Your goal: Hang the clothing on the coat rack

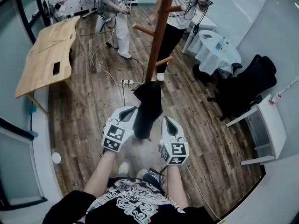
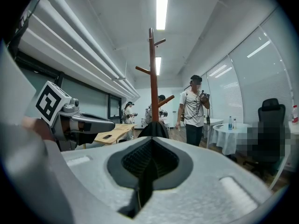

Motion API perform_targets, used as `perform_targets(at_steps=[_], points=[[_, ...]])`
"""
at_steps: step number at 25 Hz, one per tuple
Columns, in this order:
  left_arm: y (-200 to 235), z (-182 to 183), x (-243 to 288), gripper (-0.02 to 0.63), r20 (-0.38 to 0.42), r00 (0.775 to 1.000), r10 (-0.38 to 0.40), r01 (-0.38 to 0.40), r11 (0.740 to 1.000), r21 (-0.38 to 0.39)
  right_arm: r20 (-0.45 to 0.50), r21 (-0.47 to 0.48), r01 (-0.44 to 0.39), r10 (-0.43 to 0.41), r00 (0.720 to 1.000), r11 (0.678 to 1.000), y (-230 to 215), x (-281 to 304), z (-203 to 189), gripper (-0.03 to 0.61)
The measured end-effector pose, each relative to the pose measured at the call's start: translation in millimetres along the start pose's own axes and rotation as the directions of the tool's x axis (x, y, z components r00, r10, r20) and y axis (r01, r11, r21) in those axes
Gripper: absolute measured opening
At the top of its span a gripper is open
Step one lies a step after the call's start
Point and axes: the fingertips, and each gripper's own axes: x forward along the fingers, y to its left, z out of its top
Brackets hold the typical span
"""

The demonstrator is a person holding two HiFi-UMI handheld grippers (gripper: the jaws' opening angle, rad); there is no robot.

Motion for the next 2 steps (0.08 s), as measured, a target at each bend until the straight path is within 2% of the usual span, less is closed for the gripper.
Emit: perform_targets(at_steps=[2], points=[[1.0, -0.9, 1.5, -0.011, -0.002, 1.000, 0.000, 0.000, 1.000, 0.000, -0.001, 0.001, 0.001, -0.001, 1.000, 1.000, -0.8, 1.4, -0.7, -0.002]])
